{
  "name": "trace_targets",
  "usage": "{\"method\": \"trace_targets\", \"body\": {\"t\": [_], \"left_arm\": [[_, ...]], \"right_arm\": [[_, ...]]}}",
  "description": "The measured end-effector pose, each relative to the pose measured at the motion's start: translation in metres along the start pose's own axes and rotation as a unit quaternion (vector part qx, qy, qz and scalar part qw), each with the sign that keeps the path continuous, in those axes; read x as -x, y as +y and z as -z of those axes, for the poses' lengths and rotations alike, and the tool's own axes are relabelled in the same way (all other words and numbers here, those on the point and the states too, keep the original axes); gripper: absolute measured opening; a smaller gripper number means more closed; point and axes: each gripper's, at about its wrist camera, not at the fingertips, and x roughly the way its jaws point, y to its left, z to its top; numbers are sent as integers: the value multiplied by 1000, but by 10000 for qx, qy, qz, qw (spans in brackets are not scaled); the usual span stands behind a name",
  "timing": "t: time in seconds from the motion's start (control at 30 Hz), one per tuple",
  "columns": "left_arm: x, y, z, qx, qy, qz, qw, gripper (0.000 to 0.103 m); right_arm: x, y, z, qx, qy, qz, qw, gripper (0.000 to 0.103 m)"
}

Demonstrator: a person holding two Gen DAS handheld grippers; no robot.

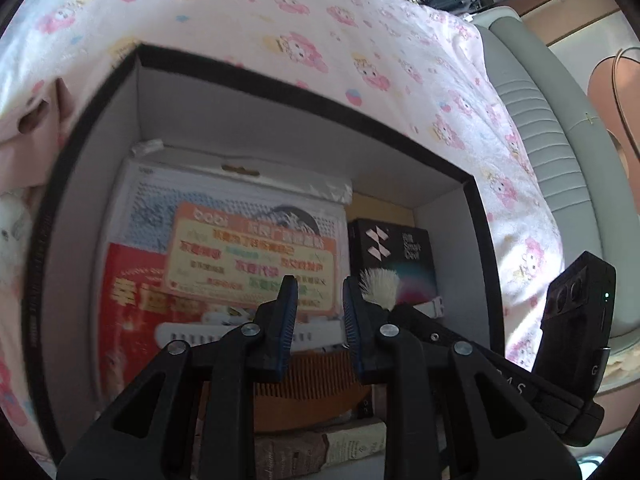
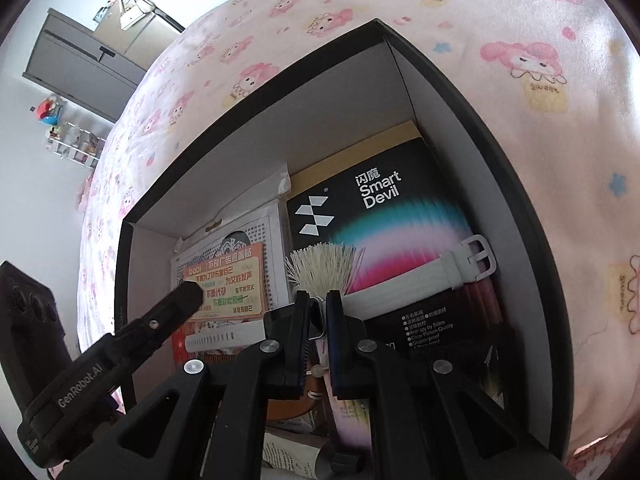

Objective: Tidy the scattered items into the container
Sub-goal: 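Carry the smartwatch with the right gripper over the black box and lower it, then open the right gripper to drop the smartwatch onto the comb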

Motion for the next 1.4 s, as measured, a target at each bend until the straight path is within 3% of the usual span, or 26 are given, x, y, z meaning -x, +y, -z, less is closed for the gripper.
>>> {"method": "trace_targets", "body": {"t": [0.1, 0.47, 0.53, 0.6, 0.83, 1.1, 1.4], "left_arm": [[2, 5, 6, 58, 164, 480, 9987, 23], [44, 1, 34, -540, -525, 401, 9964, 27], [50, -2, 40, -673, -593, 448, 9950, 28], [55, -4, 45, -825, -644, 502, 9932, 36], [80, -16, 77, -1080, -908, 523, 9886, 37], [129, -20, 105, -1074, -1376, 111, 9846, 37], [179, 22, 119, -619, -1643, -258, 9841, 37]], "right_arm": [[4, -7, 4, -91, 49, -164, 9998, 6], [29, 18, 36, 515, -496, 378, 9967, 6], [31, 24, 42, 629, -523, 398, 9959, 6], [36, 30, 48, 744, -565, 419, 9947, 6], [67, 48, 68, 1101, -918, 586, 9879, 7], [81, 85, 104, 1592, -1030, 442, 9809, 7], [74, 146, 133, 2350, -982, 173, 9669, 7]]}}
